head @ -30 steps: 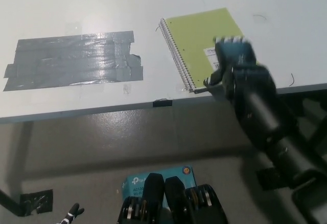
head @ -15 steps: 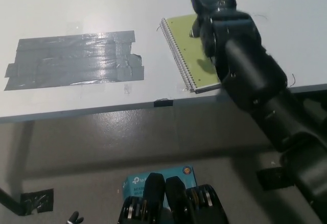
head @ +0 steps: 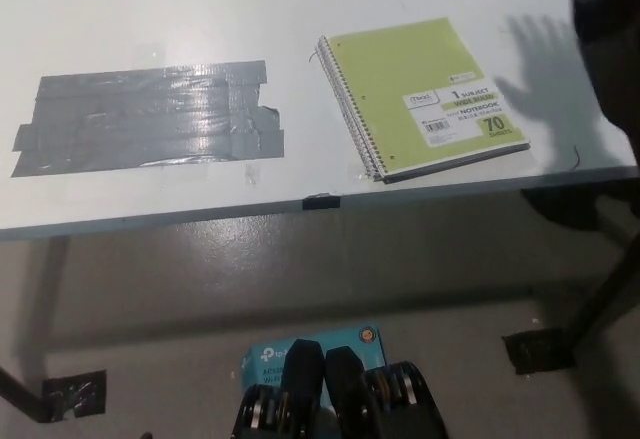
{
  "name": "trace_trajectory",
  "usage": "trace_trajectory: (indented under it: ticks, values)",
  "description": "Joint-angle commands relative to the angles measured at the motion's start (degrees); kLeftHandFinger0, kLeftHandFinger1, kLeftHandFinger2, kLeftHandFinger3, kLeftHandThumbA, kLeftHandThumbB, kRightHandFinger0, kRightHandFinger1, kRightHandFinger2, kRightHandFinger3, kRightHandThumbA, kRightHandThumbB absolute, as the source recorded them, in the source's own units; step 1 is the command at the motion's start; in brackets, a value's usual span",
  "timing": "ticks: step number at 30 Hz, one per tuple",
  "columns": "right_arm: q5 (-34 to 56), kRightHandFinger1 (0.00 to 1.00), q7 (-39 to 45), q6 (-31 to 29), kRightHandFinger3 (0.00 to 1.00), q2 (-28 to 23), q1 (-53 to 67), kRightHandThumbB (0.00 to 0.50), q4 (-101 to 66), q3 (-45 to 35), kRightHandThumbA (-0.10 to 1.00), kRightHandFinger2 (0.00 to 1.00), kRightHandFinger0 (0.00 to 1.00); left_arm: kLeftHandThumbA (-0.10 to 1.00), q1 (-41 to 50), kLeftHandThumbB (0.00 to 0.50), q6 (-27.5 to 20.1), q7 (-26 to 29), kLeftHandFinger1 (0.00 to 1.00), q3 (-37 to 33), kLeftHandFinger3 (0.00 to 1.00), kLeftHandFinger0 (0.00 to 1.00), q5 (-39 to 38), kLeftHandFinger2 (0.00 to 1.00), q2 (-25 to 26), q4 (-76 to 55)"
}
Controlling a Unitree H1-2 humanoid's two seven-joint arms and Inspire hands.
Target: The robot uses its right hand to align two notebooks stacked together until they are fully overlapped
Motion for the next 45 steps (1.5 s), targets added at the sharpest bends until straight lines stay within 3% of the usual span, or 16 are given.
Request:
trace_trajectory:
  ticks: [1, 4, 5, 7, 8, 10, 12, 14, 15, 19, 23, 26, 31, 34, 40, 45]
  values:
    - [7.7, 1.00, 21.6, 0.7, 1.00, -12.6, 18.2, 0.169, -53.4, -25.1, 0.78, 1.00, 1.00, 1.00, 1.5, 0.500, -2.7, -0.7, 0.41, 0.3, 1.00, 0.30, 0.0, 0.51, 1.0, -0.9]
    - [12.9, 1.00, 18.9, 0.7, 1.00, -15.1, 31.5, 0.203, -61.3, -34.4, 0.87, 1.00, 1.00, 1.00, 1.6, 0.500, -2.4, -0.5, 0.43, 0.9, 1.00, 0.32, -0.2, 0.54, 1.2, -0.9]
    - [13.5, 1.00, 16.2, 0.7, 1.00, -15.4, 37.6, 0.194, -63.2, -37.6, 0.83, 1.00, 1.00, 1.00, 1.6, 0.500, -2.3, -0.3, 0.44, 1.2, 1.00, 0.33, -0.3, 0.56, 1.2, -0.9]
    - [18.5, 1.00, 9.7, 0.7, 1.00, -10.2, 53.4, 0.140, -64.8, -48.8, 0.59, 1.00, 1.00, 1.00, 1.5, 0.500, -1.9, 0.6, 0.46, 2.4, 1.00, 0.37, -1.0, 0.56, 0.6, -0.8]
    - [20.5, 1.00, 5.9, 0.7, 1.00, -9.4, 57.0, 0.137, -64.4, -49.5, 0.55, 1.00, 1.00, 1.00, 1.4, 0.500, -1.7, 0.6, 0.46, 2.8, 1.00, 0.37, -1.6, 0.56, 0.4, -0.5]
    - [22.6, 1.00, -3.4, -3.1, 1.00, -7.7, 68.7, 0.137, -59.4, -49.4, 0.75, 1.00, 1.00, 1.00, 1.1, 0.500, -2.1, 0.8, 0.46, 3.2, 1.00, 0.37, -1.7, 0.54, 0.4, 0.2]
    - [23.7, 1.00, -7.1, -6.4, 1.00, -4.4, 74.3, 0.234, -55.0, -49.0, 0.89, 1.00, 1.00, 1.00, 0.8, 0.500, -2.2, 1.6, 0.45, 3.8, 1.00, 0.36, -1.6, 0.52, 0.2, 0.6]
    - [24.0, 1.00, -11.4, -9.9, 1.00, -0.5, 79.6, 0.255, -48.6, -47.0, 0.94, 1.00, 1.00, 1.00, 0.7, 0.500, -2.7, 1.8, 0.46, 4.5, 1.00, 0.36, -1.8, 0.52, 0.5, 1.2]
    - [24.4, 1.00, -16.3, -14.0, 1.00, 1.3, 81.6, 0.227, -42.6, -46.4, 0.80, 1.00, 1.00, 1.00, 0.8, 0.500, -2.9, 1.8, 0.46, 4.4, 1.00, 0.41, -1.5, 0.52, 0.6, 1.0]
    - [25.6, 1.00, -22.3, -18.8, 1.00, 3.9, 84.1, 0.227, -28.8, -45.1, 0.75, 1.00, 1.00, 1.00, 1.1, 0.500, -3.2, 1.7, 0.47, 4.8, 1.00, 0.40, -1.6, 0.52, 0.5, 1.5]
    - [31.1, 1.00, -24.0, -24.2, 1.00, 4.8, 83.5, 0.253, -12.8, -45.9, 0.67, 1.00, 1.00, 1.00, 1.4, 0.500, -3.5, 1.3, 0.51, 5.0, 1.00, 0.52, -1.4, 0.52, 0.5, 2.1]
    - [36.2, 1.00, -13.4, -15.6, 1.00, 5.1, 82.9, 0.295, -11.6, -47.4, 0.50, 1.00, 1.00, 1.00, 1.8, 0.500, -3.8, 1.1, 0.49, 5.2, 1.00, 0.46, -1.0, 0.51, 0.8, 1.9]
    - [36.2, 1.00, -9.3, -15.2, 1.00, 2.4, 84.5, 0.310, -12.8, -44.6, 0.59, 1.00, 1.00, 1.00, 1.6, 0.500, -2.1, 0.8, 0.61, 7.4, 1.00, 0.53, -3.6, 0.80, -0.7, 1.3]
    - [35.8, 1.00, -9.8, -17.6, 1.00, 1.5, 84.5, 0.309, -11.7, -42.2, 0.59, 1.00, 1.00, 1.00, 1.1, 0.500, -1.0, -0.1, 0.82, 8.1, 1.00, 0.73, -4.7, 1.00, -0.7, 1.3]
    - [36.1, 1.00, -9.7, -16.5, 1.00, -1.8, 83.1, 0.322, -12.6, -36.5, 0.55, 1.00, 1.00, 1.00, -0.7, 0.500, 0.3, -0.4, 0.86, 9.5, 1.00, 0.79, -6.0, 1.00, -1.3, 2.1]
    - [37.6, 1.00, -8.8, -14.2, 1.00, -5.0, 83.1, 0.309, -12.3, -34.0, 0.54, 1.00, 1.00, 1.00, -0.2, 0.500, 0.0, 0.3, 0.82, 9.3, 1.00, 0.71, -5.0, 0.97, -1.5, 1.8]
